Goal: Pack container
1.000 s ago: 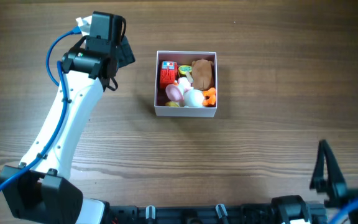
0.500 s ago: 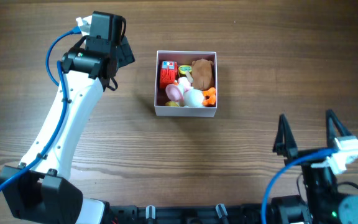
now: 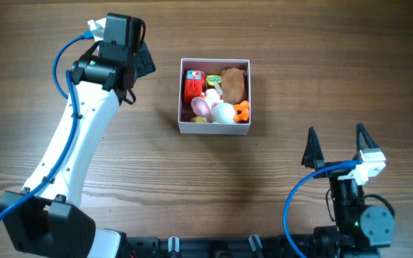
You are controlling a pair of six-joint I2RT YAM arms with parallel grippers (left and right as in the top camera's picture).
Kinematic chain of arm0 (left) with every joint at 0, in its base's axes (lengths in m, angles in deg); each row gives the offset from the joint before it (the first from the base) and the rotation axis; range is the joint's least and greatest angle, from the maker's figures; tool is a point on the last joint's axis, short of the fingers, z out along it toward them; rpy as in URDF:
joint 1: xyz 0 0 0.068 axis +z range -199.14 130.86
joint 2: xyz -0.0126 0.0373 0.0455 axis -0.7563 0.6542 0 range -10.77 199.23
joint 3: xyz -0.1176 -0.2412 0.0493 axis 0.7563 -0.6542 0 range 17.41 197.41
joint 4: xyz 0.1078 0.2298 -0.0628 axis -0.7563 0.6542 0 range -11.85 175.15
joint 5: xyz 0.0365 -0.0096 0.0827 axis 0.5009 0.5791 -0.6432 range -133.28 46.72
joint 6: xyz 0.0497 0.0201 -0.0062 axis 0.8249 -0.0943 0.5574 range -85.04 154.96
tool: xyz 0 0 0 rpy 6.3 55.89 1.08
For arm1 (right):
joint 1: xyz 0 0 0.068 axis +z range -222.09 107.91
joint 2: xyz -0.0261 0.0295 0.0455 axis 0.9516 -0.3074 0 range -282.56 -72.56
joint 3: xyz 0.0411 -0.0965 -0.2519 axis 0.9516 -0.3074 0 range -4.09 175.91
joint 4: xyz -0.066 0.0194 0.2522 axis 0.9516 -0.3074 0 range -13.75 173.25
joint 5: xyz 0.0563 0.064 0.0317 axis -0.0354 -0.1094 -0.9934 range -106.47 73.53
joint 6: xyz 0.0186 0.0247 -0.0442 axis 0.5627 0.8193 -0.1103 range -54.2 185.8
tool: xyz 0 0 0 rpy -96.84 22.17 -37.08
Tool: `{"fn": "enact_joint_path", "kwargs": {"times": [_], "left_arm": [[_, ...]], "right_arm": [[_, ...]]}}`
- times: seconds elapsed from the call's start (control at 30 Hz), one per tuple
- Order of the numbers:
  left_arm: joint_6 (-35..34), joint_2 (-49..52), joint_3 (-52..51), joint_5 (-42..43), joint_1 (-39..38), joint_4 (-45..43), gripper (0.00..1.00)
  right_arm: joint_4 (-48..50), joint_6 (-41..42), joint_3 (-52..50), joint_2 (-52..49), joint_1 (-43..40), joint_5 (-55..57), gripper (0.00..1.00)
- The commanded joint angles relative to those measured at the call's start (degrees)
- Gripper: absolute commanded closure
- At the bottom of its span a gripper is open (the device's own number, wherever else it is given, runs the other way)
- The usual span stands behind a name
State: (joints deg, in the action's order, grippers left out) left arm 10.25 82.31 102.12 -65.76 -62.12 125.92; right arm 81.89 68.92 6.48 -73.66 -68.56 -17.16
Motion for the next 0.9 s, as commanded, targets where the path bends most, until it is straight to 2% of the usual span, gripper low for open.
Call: {"fn": "enact_joint_path", "kwargs": {"times": [0.0,0.23,0.4,0.87], "left_arm": [[0.5,-1.1,0.0,-0.5,0.2,0.0,0.00],[0.5,-1.1,0.0,-0.5,0.2,0.0,0.00],[0.5,-1.1,0.0,-0.5,0.2,0.0,0.00],[0.5,-1.1,0.0,-0.5,0.2,0.0,0.00]], "right_arm": [[2.3,0.0,-3.8,0.9,-0.2,-1.0,0.01],[7.0,0.0,-8.2,0.9,-0.2,-2.0,0.00],[6.9,0.0,-10.1,0.9,-0.2,-2.0,0.00],[1.5,1.5,-10.3,0.9,-0.2,-2.0,0.01]]}}
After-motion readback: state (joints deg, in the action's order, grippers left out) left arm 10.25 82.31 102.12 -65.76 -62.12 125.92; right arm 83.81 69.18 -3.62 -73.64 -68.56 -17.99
